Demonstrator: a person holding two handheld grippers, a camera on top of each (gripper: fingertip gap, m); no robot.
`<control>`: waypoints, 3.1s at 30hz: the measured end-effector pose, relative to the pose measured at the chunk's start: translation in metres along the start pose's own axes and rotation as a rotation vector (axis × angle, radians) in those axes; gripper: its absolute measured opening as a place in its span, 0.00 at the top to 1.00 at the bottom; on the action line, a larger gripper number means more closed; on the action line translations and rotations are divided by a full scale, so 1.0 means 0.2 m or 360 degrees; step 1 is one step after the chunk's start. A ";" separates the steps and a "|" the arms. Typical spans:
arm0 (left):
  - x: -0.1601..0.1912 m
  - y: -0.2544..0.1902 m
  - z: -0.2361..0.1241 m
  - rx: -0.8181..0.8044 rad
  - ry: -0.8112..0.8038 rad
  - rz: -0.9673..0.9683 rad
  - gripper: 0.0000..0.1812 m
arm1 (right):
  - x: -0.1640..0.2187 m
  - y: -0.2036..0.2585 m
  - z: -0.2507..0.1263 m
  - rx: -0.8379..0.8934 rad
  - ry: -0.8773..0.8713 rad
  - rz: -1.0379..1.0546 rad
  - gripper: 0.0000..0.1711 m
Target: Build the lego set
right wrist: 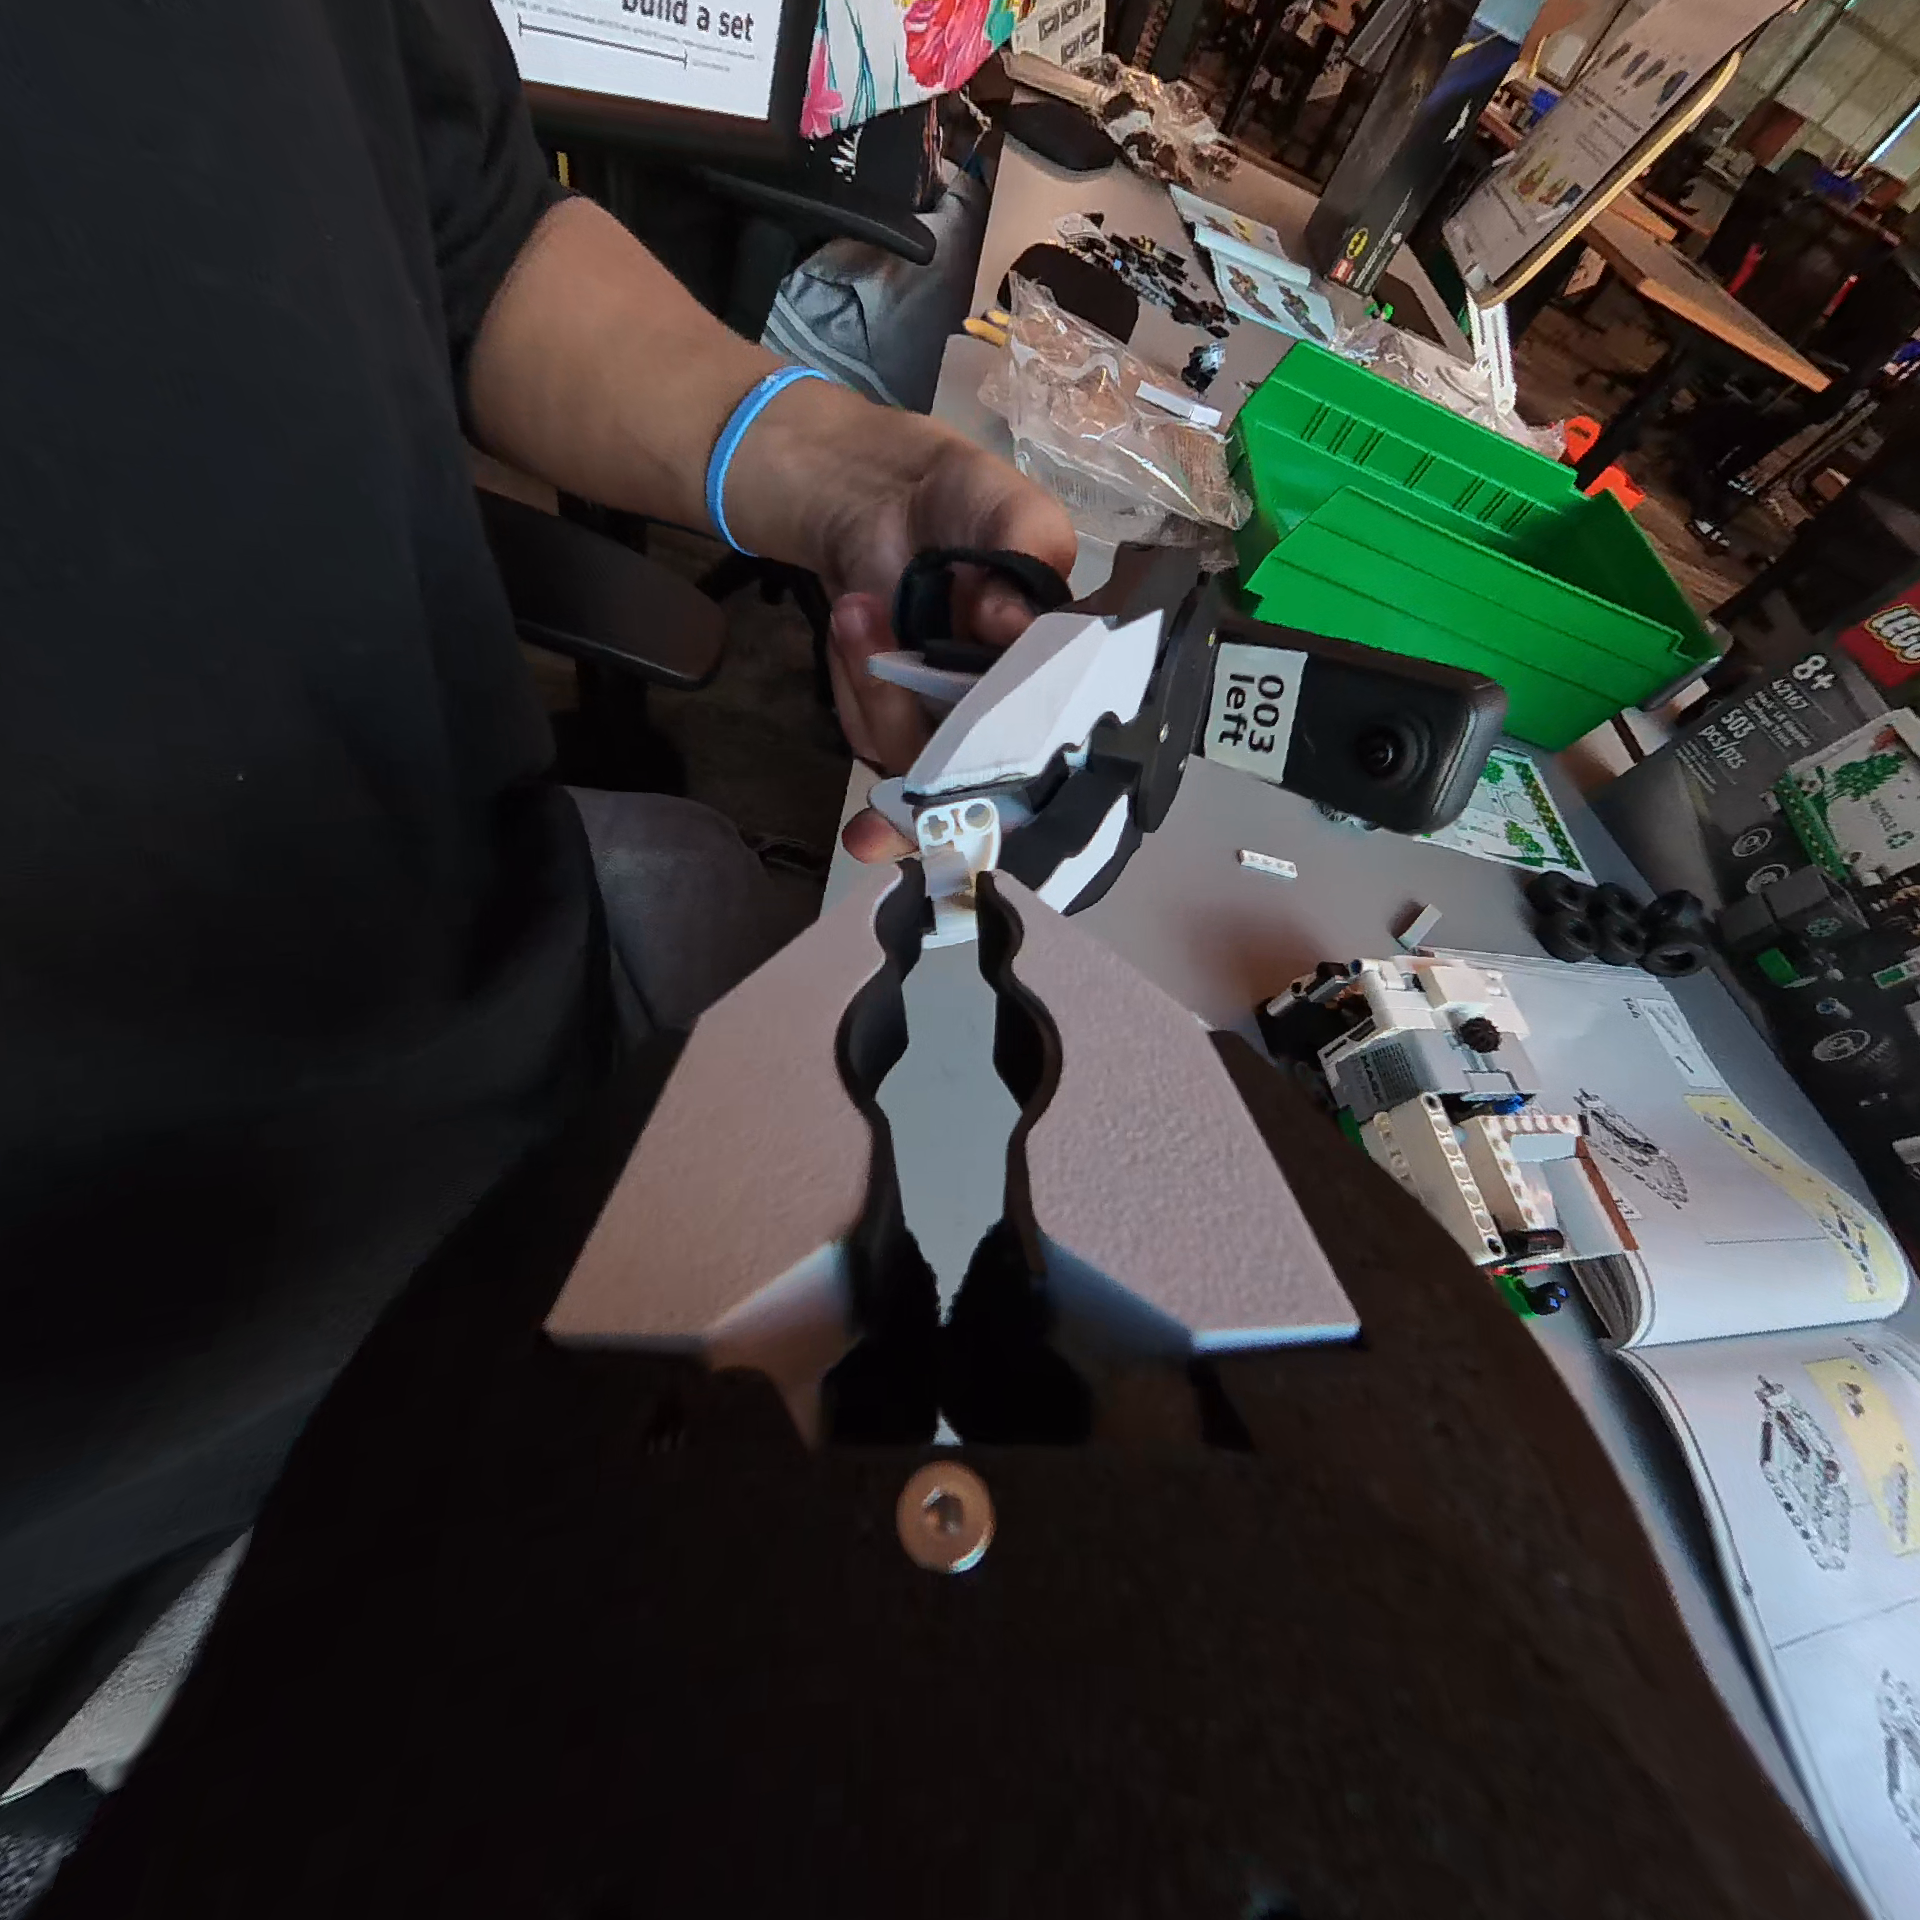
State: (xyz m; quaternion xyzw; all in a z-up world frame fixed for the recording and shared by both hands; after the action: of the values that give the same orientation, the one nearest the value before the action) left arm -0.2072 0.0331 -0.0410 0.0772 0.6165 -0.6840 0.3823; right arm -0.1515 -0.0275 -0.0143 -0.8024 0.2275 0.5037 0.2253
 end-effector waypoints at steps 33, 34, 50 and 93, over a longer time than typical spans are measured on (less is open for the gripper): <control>-0.21 0.12 -0.33 -0.0953 -0.0237 0.0750 0.84 | 0.20 -0.36 -0.10 0.0880 -0.0345 0.0781 0.96; -0.22 0.12 -0.38 -0.1083 -0.0235 0.0862 0.84 | 0.25 -0.40 -0.13 0.0966 -0.0343 0.0819 0.96; -0.24 0.18 -0.86 -0.2298 -0.0372 0.1500 0.85 | 0.63 -0.88 -0.39 0.1782 -0.0297 0.0906 0.96; -0.27 0.28 -0.95 -0.2190 -0.0438 0.1060 0.86 | 0.75 -0.92 -0.32 0.1631 -0.0037 0.0995 0.96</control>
State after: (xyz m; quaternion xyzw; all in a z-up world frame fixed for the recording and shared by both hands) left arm -0.2042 0.2301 -0.0961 -0.0818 0.7938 0.0003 0.6027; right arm 0.0605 0.0607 -0.1023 -0.4811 0.6640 0.3811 0.4271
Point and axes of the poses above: each gripper's, where its closed fingertips meet, z out along the fingers, x out of its underside, y = z × x across the jaws, the point moved 5 cm from there along -z, back along the fingers, and after that the axes turned 12 degrees about z, right-handed, at the moved point
